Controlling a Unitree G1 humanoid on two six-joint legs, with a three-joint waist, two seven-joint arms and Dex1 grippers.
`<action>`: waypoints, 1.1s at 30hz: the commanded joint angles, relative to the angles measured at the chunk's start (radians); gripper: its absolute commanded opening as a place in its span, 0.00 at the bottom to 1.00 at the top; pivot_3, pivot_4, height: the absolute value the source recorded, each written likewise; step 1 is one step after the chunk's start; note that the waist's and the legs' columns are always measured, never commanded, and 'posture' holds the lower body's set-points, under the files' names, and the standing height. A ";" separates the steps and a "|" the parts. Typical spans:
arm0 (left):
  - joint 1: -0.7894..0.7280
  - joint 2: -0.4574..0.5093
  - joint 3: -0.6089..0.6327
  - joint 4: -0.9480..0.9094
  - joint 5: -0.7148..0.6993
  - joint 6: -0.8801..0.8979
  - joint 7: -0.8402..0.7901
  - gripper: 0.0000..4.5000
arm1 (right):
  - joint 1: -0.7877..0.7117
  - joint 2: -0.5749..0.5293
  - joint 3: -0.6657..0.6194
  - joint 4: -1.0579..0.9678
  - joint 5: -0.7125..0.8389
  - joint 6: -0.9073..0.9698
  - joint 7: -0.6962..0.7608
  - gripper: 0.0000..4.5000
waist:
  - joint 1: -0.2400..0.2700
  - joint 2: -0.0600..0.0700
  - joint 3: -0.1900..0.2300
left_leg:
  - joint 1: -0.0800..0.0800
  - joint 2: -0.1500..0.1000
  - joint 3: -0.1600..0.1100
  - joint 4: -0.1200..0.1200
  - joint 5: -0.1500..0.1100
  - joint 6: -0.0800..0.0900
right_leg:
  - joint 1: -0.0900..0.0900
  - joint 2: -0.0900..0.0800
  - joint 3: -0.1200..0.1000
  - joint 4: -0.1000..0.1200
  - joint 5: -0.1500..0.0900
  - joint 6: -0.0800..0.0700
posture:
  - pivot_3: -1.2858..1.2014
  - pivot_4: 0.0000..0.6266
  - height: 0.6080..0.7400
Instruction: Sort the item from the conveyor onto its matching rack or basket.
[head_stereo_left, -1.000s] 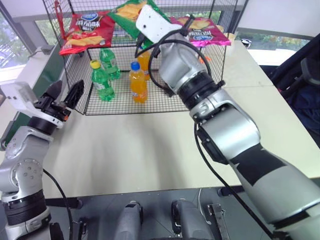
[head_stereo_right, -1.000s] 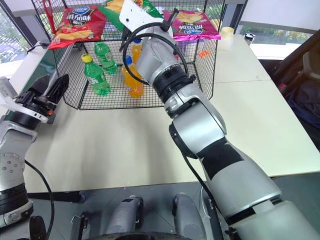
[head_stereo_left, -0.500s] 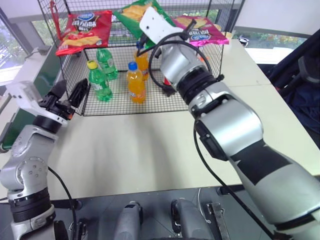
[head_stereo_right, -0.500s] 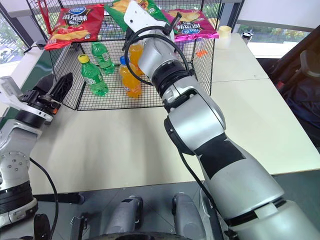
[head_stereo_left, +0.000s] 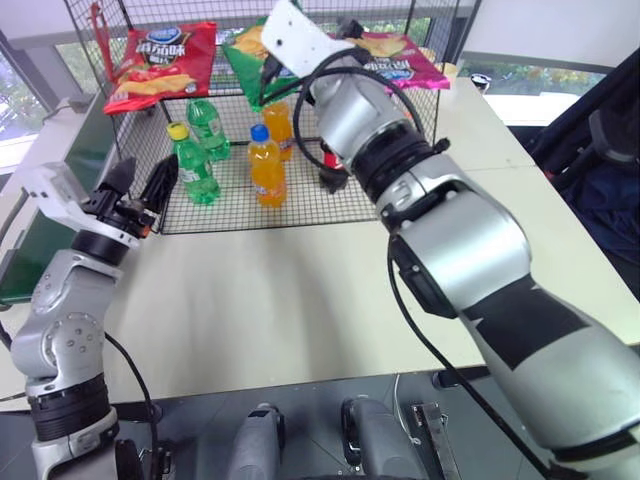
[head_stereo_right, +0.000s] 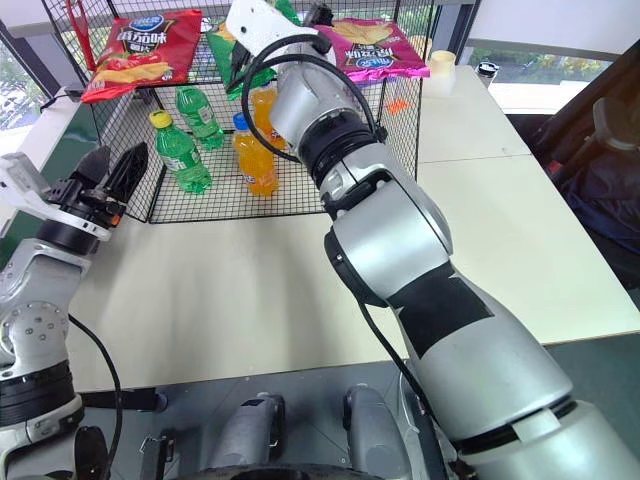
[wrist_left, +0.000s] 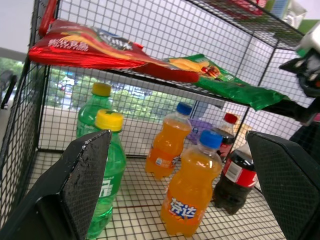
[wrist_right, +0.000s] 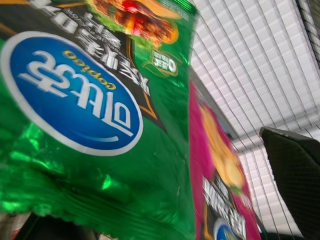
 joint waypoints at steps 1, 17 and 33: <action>-0.025 0.001 0.003 -0.008 0.003 -0.031 -0.008 1.00 | -0.036 -0.024 0.023 -0.037 -0.007 -0.030 0.087 0.98 | 0.000 0.000 0.000 | 0.000 0.000 0.000 0.000 0.000 0.000 | 0.000 0.000 0.000 0.000 0.000 0.000 | 0.52 0.24 1.00; -0.042 -0.023 -0.003 -0.007 0.015 -0.052 -0.011 1.00 | -0.017 -0.132 0.067 -0.036 0.009 -0.194 0.449 0.98 | 0.001 0.000 0.000 | 0.000 0.000 0.000 0.000 0.000 0.000 | 0.000 0.000 0.000 0.000 0.000 0.000 | 0.52 0.24 1.00; -0.021 -0.063 -0.008 -0.037 0.009 -0.068 0.012 1.00 | -0.114 -0.149 -0.208 0.078 0.245 -0.097 0.585 0.98 | 0.002 0.000 0.000 | 0.000 0.000 0.000 0.000 0.000 0.000 | 0.000 0.000 0.000 0.001 0.000 0.000 | 0.52 0.24 1.00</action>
